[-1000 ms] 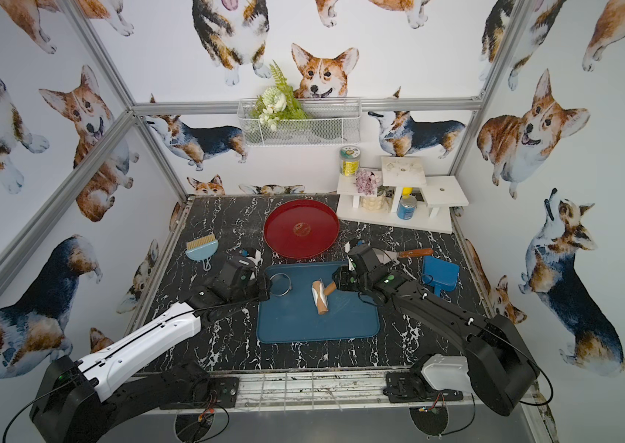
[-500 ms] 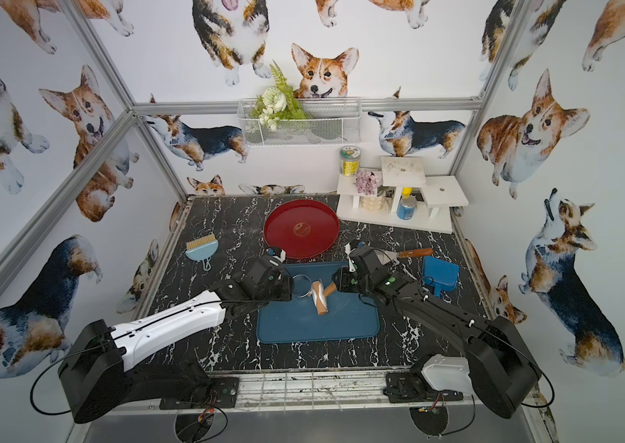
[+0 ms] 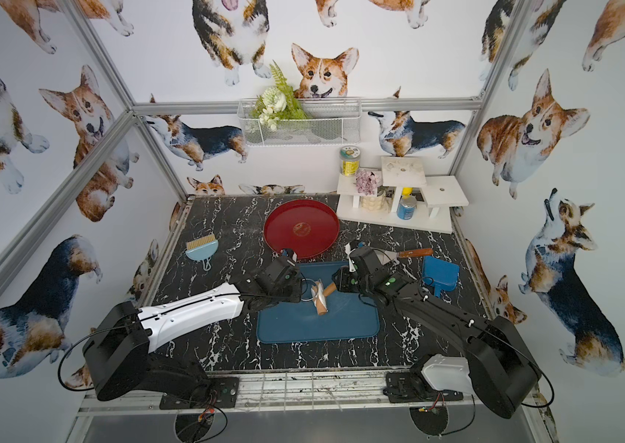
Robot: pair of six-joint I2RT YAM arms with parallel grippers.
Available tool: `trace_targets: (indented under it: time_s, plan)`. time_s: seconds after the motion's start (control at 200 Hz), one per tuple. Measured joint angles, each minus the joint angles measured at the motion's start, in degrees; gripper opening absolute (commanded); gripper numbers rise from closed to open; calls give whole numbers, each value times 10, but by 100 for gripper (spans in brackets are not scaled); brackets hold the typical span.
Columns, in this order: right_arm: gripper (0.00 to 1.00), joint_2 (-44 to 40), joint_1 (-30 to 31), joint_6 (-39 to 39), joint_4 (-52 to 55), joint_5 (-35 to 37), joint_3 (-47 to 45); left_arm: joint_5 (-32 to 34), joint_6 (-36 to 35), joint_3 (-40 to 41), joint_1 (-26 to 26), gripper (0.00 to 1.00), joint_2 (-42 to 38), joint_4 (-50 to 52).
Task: Roll out the dumpling wrappers from the dough
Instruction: Remove the dumpling wrapper from the work surface.
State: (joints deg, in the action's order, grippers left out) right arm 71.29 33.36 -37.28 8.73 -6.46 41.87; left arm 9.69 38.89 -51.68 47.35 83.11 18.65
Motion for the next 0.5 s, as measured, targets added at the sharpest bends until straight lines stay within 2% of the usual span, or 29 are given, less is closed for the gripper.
trace_targets:
  time_s: [0.5]
  plan:
    - [0,-1,-2,1,-3,-2,-3,5,-2,-4,1,0,20,3]
